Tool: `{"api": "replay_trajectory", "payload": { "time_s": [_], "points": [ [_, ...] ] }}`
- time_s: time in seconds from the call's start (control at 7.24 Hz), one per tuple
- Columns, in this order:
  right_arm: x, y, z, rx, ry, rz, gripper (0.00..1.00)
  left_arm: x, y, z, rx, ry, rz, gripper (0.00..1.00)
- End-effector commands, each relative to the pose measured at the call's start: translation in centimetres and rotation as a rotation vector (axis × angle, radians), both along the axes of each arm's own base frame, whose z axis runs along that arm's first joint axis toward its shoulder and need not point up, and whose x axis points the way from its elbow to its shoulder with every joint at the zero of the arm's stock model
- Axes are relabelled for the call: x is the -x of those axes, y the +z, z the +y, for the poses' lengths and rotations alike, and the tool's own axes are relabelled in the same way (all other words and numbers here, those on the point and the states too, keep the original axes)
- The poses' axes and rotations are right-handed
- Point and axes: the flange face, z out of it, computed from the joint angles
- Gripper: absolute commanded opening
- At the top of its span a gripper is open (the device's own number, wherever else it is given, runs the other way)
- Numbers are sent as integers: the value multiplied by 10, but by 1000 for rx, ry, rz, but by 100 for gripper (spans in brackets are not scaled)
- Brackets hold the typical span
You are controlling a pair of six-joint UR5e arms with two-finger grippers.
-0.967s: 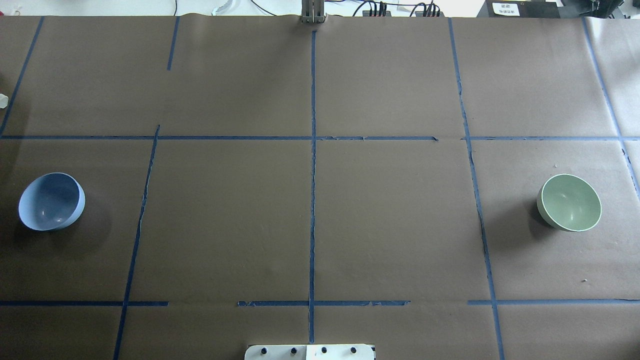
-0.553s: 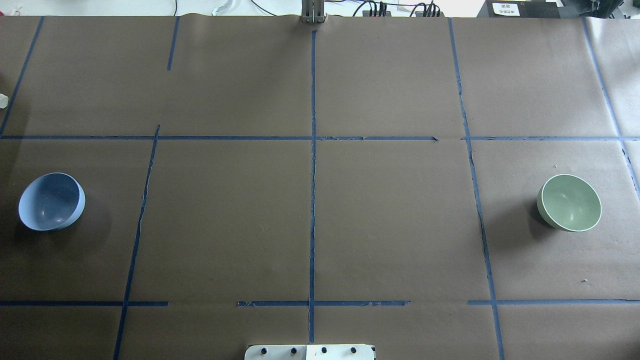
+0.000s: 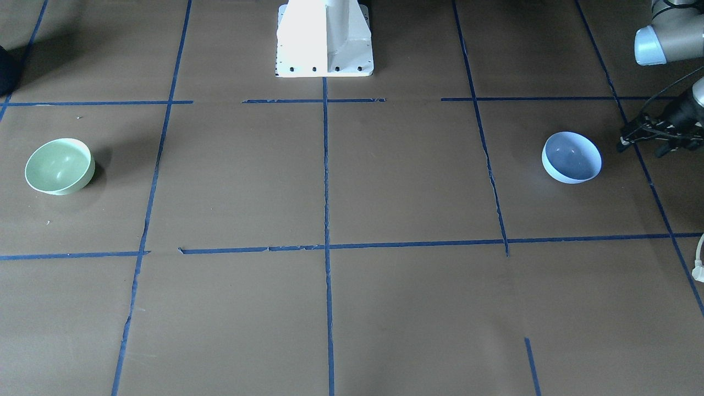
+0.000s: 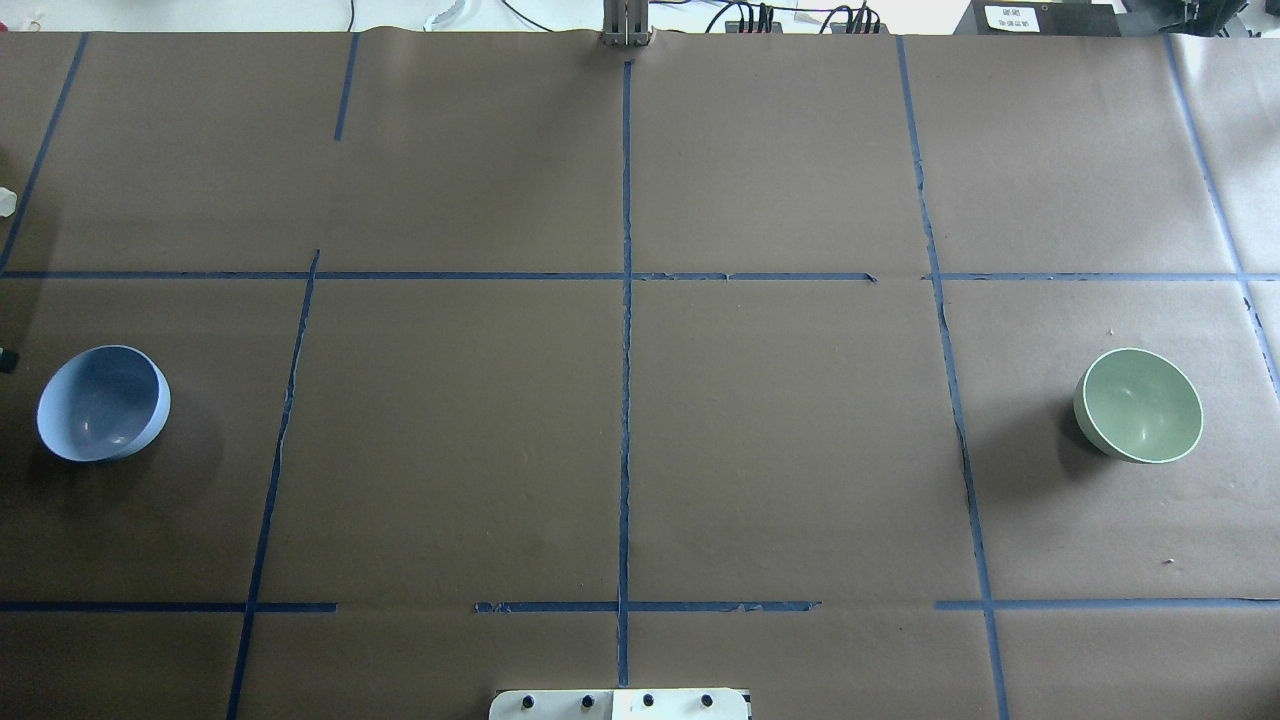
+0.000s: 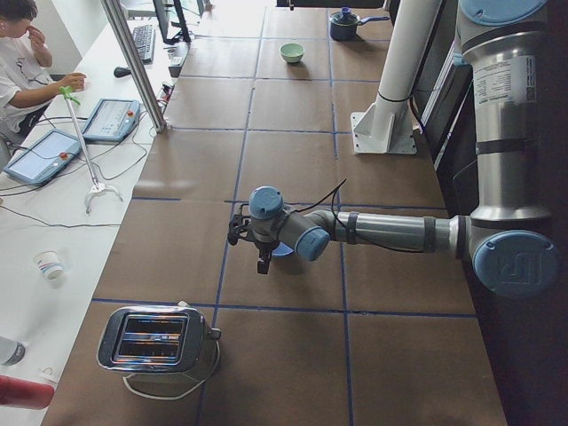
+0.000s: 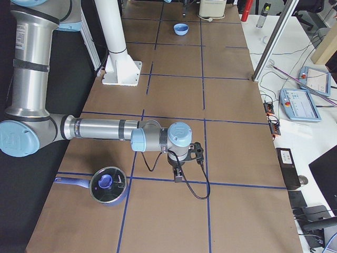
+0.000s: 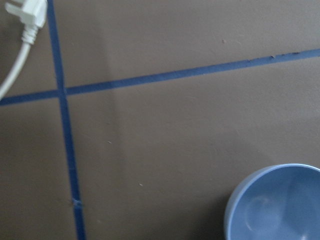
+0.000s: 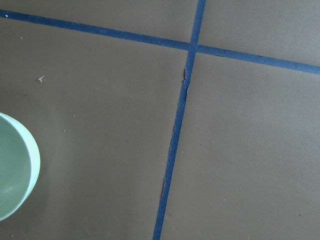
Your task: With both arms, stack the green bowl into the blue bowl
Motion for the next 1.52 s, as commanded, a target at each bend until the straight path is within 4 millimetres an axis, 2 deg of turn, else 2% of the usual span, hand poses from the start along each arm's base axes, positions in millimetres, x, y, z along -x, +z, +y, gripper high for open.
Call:
{"api": "replay_trajectory", "payload": {
  "time_s": [0.0, 0.14, 0.41, 0.55, 0.69, 0.97, 1.11, 1.24, 1.38],
  "points": [
    [0, 2, 0, 4, -1, 1, 100, -49, 11, 16, 16, -26, -67, 100],
    [0, 1, 0, 3, 0, 0, 100, -54, 16, 18, 17, -15, -67, 90],
    [0, 2, 1, 5, 0, 0, 100, -57, 15, 18, 19, -11, -61, 20],
    [0, 3, 1, 7, -1, 1, 100, -58, 9, 17, 12, -10, -52, 3],
    [0, 2, 1, 6, 0, 0, 100, -61, -1, 16, 13, 2, -26, 0],
    [1, 3, 1, 8, -1, 0, 100, -85, -76, -12, 101, -108, 81, 0],
    [1, 2, 1, 6, -1, -2, 100, -107, -120, -42, 124, -147, 102, 0],
    [1, 2, 1, 6, -1, 0, 100, -144, -178, -66, 165, -169, 124, 0],
    [1, 1, 1, 3, -1, -2, 100, -198, -245, -77, 198, -201, 129, 0]
  ]
}}
